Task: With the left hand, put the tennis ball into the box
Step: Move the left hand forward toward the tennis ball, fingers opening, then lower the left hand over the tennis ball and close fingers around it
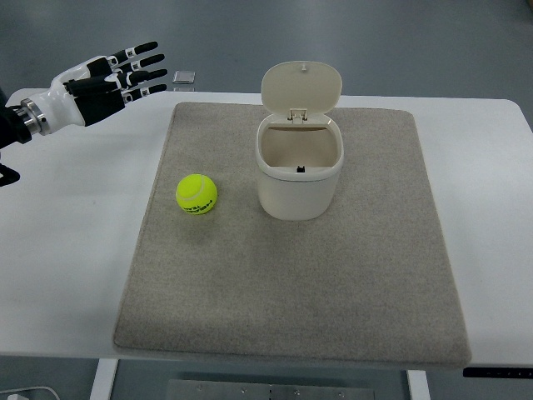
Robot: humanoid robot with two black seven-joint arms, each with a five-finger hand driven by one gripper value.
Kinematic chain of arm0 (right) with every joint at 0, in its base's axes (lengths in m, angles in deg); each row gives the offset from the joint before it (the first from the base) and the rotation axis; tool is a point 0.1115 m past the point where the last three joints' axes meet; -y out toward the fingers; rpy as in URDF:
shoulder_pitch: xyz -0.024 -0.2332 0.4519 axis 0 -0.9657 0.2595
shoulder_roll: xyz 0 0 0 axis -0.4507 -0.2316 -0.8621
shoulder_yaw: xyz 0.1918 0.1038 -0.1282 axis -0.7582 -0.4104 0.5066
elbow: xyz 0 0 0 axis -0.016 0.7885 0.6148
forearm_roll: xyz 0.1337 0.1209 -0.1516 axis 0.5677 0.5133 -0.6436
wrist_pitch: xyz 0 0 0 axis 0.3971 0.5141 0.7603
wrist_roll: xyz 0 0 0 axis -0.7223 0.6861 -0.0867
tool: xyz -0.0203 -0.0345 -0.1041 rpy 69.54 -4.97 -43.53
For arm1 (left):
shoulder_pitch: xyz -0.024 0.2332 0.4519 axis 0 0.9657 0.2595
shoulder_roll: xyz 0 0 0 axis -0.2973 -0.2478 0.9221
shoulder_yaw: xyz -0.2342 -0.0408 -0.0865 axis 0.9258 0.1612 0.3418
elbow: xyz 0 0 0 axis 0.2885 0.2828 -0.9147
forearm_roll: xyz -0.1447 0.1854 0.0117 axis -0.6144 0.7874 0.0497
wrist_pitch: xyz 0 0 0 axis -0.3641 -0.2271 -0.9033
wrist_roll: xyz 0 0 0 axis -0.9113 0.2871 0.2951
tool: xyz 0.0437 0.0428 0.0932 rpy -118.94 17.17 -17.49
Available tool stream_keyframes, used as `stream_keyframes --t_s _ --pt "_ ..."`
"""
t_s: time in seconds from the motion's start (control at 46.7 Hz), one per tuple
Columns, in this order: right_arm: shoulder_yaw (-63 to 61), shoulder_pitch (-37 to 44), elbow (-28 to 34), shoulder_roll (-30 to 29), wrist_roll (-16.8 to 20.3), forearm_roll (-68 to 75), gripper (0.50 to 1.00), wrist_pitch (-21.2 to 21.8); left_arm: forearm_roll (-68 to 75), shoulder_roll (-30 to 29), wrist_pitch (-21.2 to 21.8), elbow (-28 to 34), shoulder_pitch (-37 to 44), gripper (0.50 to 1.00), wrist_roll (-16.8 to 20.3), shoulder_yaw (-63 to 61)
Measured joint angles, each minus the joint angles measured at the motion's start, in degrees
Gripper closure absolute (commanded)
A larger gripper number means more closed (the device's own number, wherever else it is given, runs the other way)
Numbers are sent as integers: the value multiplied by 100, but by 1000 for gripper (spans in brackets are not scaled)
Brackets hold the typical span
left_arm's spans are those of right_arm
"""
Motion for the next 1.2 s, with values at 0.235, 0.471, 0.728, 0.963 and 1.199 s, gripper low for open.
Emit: stream_keyframes --t_s 0.235,0.471,0.728,0.963,1.199 --pt "1 0 0 0 0 2 560 1 2392 -644 -1 -763 -94 523 161 20" --pt "1 -2 0 0 0 2 562 1 4131 -1058 2 -1619 -152 525 435 75" --pt "0 -2 0 0 0 0 562 0 5566 -1085 328 -2120 -304 529 479 53" --pt "2 -2 0 0 0 -1 562 3 6906 -1177 1782 -3024 70 529 770 -77" --pt "0 0 0 0 0 -1 562 1 7824 -737 2917 -3092 167 529 922 -594"
